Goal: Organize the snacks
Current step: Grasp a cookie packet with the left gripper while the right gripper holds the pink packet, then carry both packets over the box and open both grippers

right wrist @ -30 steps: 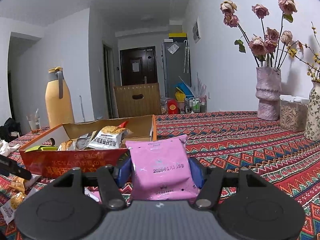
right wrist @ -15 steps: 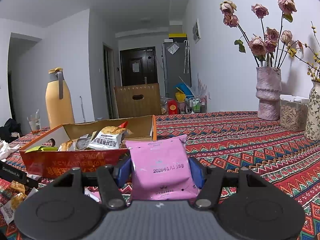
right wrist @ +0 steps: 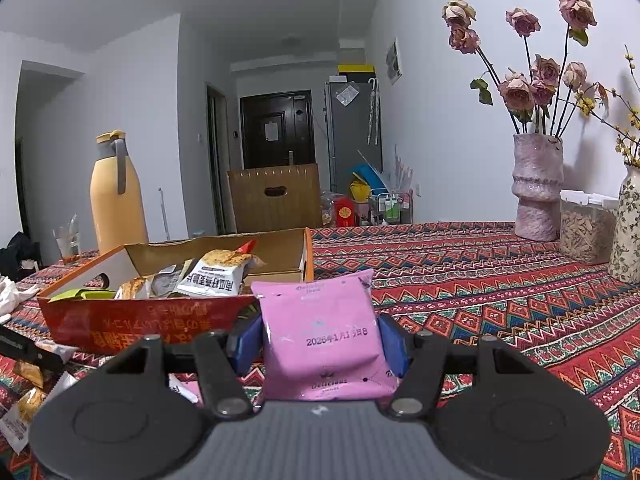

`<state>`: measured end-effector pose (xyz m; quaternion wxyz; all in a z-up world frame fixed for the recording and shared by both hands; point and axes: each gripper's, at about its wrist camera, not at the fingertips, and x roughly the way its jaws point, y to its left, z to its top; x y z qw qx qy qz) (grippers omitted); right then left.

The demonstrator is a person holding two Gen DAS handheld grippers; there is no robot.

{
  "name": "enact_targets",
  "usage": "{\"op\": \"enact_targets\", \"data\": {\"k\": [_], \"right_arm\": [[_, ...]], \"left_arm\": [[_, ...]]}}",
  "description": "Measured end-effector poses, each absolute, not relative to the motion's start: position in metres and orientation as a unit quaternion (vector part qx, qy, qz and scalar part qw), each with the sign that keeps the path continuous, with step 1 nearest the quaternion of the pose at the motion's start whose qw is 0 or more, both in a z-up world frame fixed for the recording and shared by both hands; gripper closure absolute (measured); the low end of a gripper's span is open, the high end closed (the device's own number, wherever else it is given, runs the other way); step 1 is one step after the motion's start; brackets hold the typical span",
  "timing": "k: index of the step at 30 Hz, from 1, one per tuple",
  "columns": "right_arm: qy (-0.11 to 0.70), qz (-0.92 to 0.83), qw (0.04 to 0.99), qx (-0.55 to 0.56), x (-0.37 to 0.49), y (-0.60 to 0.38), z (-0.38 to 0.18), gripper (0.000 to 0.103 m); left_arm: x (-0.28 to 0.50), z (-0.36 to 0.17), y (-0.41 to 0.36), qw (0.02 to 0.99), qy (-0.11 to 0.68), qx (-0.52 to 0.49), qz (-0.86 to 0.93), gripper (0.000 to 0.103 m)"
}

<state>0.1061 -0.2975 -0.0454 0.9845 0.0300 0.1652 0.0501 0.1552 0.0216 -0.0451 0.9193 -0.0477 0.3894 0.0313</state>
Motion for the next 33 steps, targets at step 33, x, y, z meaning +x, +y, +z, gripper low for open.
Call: {"op": "enact_targets", "data": {"k": [33], "right_arm": [[0.150,0.123,0.981,0.026,0.177,-0.230,0.017,0.042]], "left_arm": [[0.188,0.046,0.002,0.960,0.273,-0.061,0.003,0.059]]}}
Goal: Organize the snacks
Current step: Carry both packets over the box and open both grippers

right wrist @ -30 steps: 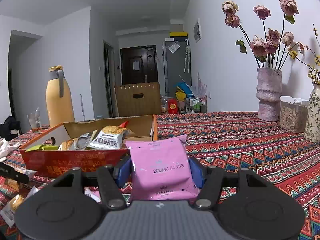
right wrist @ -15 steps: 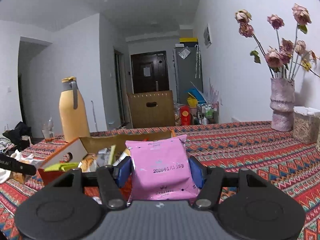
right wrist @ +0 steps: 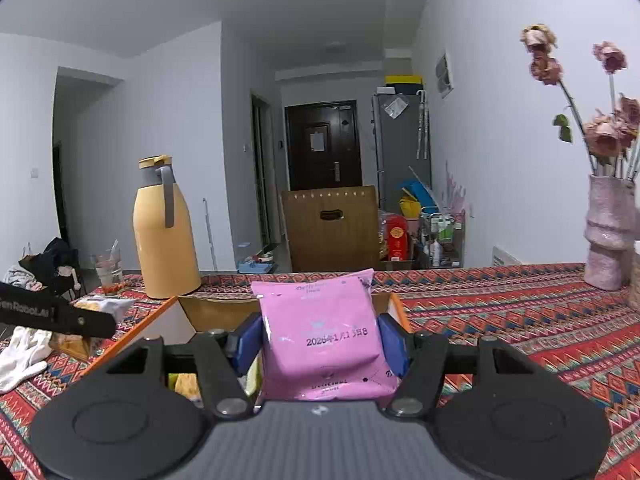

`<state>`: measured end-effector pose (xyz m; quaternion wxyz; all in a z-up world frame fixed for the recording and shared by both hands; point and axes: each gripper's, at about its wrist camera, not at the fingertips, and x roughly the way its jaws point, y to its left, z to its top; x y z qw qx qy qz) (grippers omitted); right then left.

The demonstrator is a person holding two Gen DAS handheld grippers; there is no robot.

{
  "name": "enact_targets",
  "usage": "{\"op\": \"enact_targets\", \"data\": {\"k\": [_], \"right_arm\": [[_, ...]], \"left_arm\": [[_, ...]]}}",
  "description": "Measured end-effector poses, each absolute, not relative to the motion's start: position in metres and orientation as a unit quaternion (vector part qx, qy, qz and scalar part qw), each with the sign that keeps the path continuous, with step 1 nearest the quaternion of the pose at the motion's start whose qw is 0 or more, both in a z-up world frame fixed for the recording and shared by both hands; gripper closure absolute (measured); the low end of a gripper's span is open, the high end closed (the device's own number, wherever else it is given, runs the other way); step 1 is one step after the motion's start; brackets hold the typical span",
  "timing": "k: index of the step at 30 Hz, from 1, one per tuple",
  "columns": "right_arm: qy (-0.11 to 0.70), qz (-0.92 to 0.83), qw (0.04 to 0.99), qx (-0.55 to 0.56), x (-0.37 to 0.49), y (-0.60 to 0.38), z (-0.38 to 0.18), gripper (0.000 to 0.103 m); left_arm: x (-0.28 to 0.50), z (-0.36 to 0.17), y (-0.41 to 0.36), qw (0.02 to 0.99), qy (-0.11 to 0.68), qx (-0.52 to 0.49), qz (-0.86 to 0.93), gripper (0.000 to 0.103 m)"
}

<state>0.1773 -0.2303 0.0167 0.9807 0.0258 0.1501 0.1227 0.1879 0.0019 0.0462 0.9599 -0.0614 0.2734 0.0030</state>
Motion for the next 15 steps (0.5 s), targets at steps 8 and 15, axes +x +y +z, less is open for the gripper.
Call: {"op": "enact_targets", "data": {"k": [8,15], "right_arm": [[0.161,0.128,0.978,0.029,0.213,-0.210,0.014,0.042],[0.172,0.130,0.976,0.023,0.225,-0.205,-0.002,0.042]], "left_arm": [[0.223,0.036,0.007,0.959,0.272,-0.072,0.023,0.059],[0.240,0.012,0.018,0.956,0.280,-0.080,0.034,0.059]]}}
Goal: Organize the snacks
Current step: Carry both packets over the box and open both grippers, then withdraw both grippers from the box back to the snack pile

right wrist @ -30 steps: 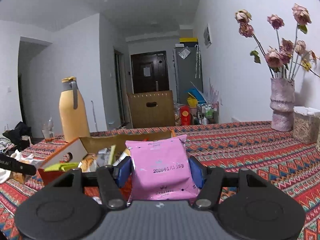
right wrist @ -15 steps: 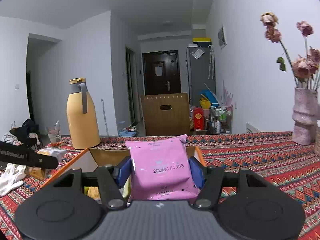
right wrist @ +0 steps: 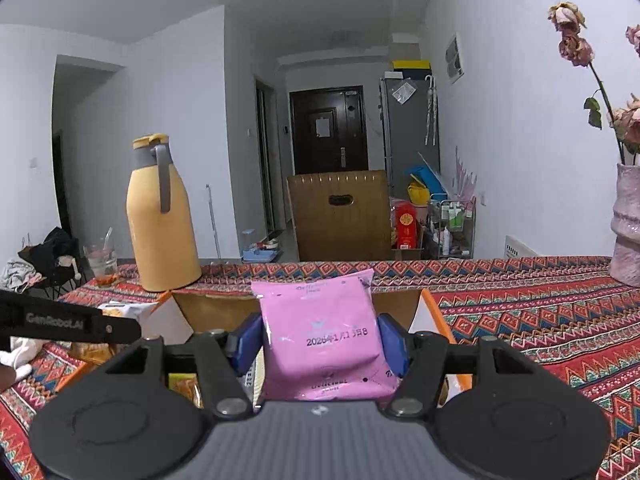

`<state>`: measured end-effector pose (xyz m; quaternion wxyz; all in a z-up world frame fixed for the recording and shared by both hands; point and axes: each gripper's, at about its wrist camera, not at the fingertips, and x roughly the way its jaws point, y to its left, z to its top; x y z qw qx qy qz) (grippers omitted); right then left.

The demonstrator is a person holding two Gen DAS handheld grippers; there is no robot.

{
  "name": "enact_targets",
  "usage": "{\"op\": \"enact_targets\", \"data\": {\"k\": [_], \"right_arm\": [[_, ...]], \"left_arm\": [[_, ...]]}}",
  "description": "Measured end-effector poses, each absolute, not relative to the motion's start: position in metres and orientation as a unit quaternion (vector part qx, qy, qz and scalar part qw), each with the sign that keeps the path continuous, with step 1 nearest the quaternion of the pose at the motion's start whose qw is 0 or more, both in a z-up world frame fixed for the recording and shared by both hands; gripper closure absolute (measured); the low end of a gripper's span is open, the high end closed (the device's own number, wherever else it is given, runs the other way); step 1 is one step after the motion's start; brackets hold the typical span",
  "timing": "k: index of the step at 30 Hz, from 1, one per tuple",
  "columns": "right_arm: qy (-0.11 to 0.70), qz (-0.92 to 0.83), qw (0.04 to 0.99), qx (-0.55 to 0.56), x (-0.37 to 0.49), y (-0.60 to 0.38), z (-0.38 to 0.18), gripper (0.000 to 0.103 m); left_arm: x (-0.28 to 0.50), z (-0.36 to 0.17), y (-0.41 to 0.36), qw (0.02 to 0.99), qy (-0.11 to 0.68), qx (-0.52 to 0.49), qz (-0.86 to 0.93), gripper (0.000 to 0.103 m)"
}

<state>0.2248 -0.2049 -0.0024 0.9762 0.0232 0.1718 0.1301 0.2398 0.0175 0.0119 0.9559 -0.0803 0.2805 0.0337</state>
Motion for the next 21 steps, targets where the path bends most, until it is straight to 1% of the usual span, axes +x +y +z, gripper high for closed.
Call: {"op": "enact_targets", "data": {"k": [6,8,9,10,11,12,13,14,16,17,21], "right_arm": [[0.184,0.136,0.973,0.011,0.230,-0.197,-0.010,0.042],[0.184,0.135,0.974,0.008,0.229,-0.197,-0.011,0.042],[0.182,0.133,0.974,0.008,0.228,-0.197,-0.011,0.038],[0.180,0.134,0.974,0.009,0.226,-0.198,-0.010,0.034],[0.178,0.134,0.975,0.012,0.225,-0.199,-0.009,0.021],[0.173,0.133,0.976,0.015,0.223,-0.201,-0.008,0.013],[0.169,0.130,0.977,0.016,0.221,-0.202,-0.007,0.013],[0.166,0.127,0.978,0.016,0.219,-0.203,-0.006,0.012],[0.164,0.125,0.978,0.021,0.217,-0.206,-0.005,0.005],[0.163,0.124,0.979,0.024,0.216,-0.207,-0.005,0.000],[0.161,0.121,0.979,0.030,0.214,-0.209,-0.003,0.000]], "left_arm": [[0.243,0.004,0.020,0.954,0.286,-0.081,0.025,0.059],[0.242,0.004,0.022,0.955,0.284,-0.084,0.026,0.051],[0.241,0.005,0.024,0.955,0.281,-0.087,0.025,0.047],[0.240,0.005,0.025,0.956,0.278,-0.090,0.025,0.035],[0.238,0.006,0.025,0.958,0.272,-0.089,0.030,0.022],[0.236,0.007,0.025,0.959,0.268,-0.088,0.035,0.017],[0.234,0.009,0.025,0.960,0.263,-0.086,0.038,0.010],[0.233,0.010,0.024,0.962,0.258,-0.086,0.038,0.006],[0.230,0.011,0.023,0.963,0.252,-0.085,0.039,0.000],[0.229,0.012,0.023,0.964,0.250,-0.084,0.044,0.000],[0.227,0.013,0.023,0.963,0.250,-0.088,0.043,0.000]]}}
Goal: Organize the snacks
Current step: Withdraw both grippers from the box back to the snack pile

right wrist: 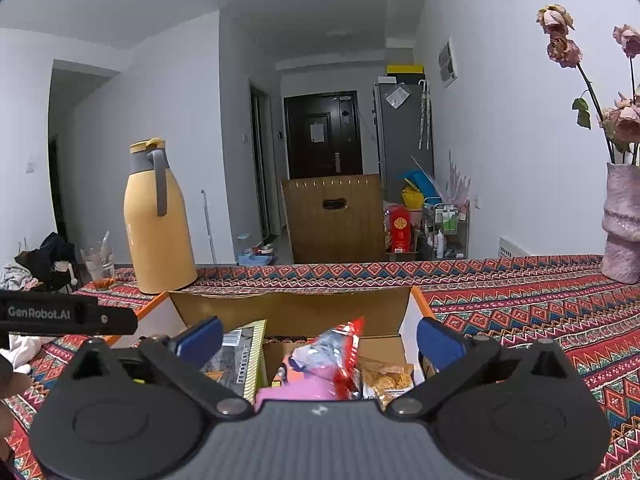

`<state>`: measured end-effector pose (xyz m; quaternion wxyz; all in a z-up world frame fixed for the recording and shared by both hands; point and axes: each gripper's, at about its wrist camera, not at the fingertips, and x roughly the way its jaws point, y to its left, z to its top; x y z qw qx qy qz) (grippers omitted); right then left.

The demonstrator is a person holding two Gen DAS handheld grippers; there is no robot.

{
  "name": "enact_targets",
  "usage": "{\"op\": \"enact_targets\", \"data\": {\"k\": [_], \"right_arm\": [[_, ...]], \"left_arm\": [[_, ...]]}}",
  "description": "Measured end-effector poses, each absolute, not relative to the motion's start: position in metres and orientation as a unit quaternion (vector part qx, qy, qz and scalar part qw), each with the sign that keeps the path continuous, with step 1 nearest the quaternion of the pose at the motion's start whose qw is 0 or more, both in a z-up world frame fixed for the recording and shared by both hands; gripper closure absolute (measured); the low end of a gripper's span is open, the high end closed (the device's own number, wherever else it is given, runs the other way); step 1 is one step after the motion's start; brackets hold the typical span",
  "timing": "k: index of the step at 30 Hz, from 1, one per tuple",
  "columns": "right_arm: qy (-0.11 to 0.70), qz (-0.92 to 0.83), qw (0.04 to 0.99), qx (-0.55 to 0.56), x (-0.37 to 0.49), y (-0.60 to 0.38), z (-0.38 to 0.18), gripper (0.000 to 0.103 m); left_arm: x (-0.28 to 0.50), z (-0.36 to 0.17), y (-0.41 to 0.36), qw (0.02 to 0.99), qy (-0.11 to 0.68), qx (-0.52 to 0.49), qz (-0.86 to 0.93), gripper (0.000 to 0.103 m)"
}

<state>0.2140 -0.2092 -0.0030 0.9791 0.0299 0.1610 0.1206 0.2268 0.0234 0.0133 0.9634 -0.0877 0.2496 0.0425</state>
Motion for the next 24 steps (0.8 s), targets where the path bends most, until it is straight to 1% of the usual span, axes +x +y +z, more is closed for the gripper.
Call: {"op": "enact_targets", "data": {"k": [12,24], "right_arm": [[0.151,0.119,0.981,0.036,0.205,-0.216,0.003,0.000],[0.132,0.119,0.984,0.033,0.184,-0.220,0.026,0.000]], "left_arm": [[0.222,0.020,0.024,0.964,0.245,-0.092,0.050,0.000],[0.197,0.041,0.025,0.968,0.232,-0.075,0.060,0.000]]}}
